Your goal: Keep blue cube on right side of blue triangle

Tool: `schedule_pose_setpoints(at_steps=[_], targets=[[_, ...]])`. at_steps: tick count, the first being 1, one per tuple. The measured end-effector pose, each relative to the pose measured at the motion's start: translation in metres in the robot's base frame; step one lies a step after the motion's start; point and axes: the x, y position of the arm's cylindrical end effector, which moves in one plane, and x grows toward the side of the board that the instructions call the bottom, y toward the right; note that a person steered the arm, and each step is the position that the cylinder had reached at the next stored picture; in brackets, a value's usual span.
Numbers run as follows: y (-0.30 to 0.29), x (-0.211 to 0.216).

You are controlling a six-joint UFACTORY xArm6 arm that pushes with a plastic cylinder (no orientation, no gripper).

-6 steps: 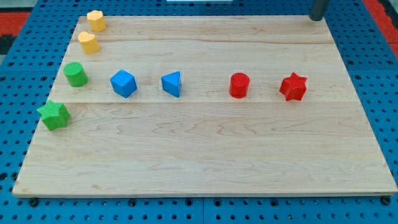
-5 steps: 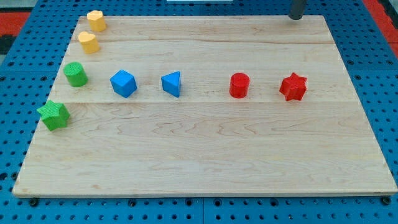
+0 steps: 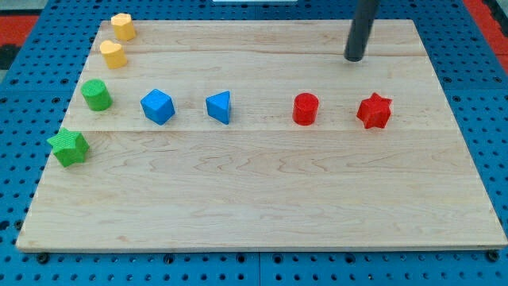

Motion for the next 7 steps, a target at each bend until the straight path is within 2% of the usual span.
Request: schedule_pose_setpoints(at_steps=[1, 2, 3, 4, 5, 6, 7], targets=[[-0.023, 0.038], [-0.103, 0.068], [-0.220, 0.068], [-0.292, 0.063], [-0.326, 0.065], [-0.326, 0.092], [-0.300, 0.103]])
